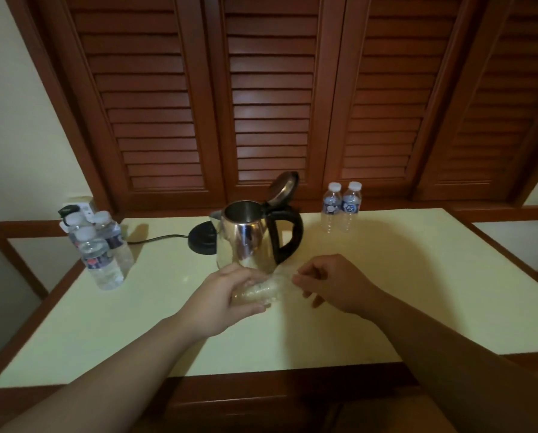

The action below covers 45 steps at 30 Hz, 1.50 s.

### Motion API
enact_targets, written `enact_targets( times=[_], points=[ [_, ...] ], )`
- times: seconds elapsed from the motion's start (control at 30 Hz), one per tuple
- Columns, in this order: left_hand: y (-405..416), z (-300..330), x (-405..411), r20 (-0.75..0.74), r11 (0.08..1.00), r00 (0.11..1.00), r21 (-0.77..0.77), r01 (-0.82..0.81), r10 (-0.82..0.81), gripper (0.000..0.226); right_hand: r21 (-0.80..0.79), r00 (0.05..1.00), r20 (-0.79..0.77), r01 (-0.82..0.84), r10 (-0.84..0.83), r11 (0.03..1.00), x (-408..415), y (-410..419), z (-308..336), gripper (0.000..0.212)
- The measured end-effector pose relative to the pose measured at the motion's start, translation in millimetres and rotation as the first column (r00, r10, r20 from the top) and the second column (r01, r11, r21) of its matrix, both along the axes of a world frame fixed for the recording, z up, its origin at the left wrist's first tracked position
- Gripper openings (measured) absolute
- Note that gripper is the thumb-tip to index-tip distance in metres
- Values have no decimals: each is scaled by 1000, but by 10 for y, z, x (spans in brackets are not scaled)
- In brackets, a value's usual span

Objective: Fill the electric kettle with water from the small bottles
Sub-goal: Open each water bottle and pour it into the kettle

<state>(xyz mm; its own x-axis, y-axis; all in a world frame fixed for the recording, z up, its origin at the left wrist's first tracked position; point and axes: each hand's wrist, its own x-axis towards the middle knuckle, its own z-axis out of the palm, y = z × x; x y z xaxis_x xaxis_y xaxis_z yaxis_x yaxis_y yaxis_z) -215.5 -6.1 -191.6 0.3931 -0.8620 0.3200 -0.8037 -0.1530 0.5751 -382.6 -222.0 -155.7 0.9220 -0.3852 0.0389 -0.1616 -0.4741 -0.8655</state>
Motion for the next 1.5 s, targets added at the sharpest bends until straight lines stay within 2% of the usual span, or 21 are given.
enact_targets(
  times=[0.07,0.17,0.3,0.4,0.5,0.53,0.63,0.7,0.77,0.87,0.9,0.97,1.03,1.13,1.23,1.33,1.43,1.5],
  points=[
    [-158,-33,-144,-7,1000,1000,4,-26,26,56,58,999,-33,-17,19,998,-116,-176,-9,15],
    [-377,-46,-355,-4,999,999,1,-34,34,56,114,999,14,-33,31,993,-307,-417,-7,17],
    [-629,21,-565,-6,1000,1000,6,-17,17,57,21,995,61,-87,85,996,-508,-724,6,25],
    [-805,70,-660,21,1000,999,-5,-27,27,58,34,995,88,-56,53,998,-575,-870,14,8],
    [-975,89,-716,53,999,998,-3,-37,38,59,-60,999,-20,-34,33,998,-596,-956,18,34],
    [-1027,91,-730,48,1000,998,4,-31,31,59,-84,998,-61,-25,20,996,-607,-987,22,37],
    [-1162,70,-738,20,1000,1000,5,-15,15,59,-61,998,-70,-5,1,998,-650,-1114,22,18],
    [-1238,59,-749,-4,1000,1000,0,-18,18,59,-30,998,-57,-22,20,999,-697,-1205,27,16],
    [-1312,48,-777,-8,1000,1000,4,-8,8,59,-99,997,-77,-35,27,994,-756,-1269,20,14],
    [-1429,59,-817,-3,1000,1000,3,2,-2,59,-168,998,-59,4,-14,986,-802,-1319,-15,35],
    [-1464,70,-822,-3,1000,1000,0,-2,2,58,-146,999,-36,31,-37,989,-807,-1348,-33,34],
    [-1520,86,-823,5,1000,1000,8,-10,10,57,-56,1000,7,29,-28,998,-819,-1440,-64,18],
    [-1568,86,-823,5,1000,1000,22,-6,6,56,-7,1000,24,-10,10,1000,-831,-1533,-61,19],
    [-1662,52,-834,4,999,1000,31,-5,5,57,-55,1000,22,-16,18,998,-838,-1598,-90,15],
    [-1752,-6,-814,-14,998,1000,59,-18,18,58,-87,1000,9,-7,7,996,-779,-1695,-176,23],
    [-1858,-78,-788,-58,994,993,35,-105,107,54,-230,998,-18,54,-60,972,-680,-1897,-348,37],
    [-2043,-114,-776,-195,967,951,-41,-251,238,44,-402,961,-187,116,-206,908,-608,-2148,-571,68],
    [-2204,-144,-748,-317,952,911,-64,-299,265,40,-531,915,-313,54,-255,845,-563,-2255,-728,78]
  ],
)
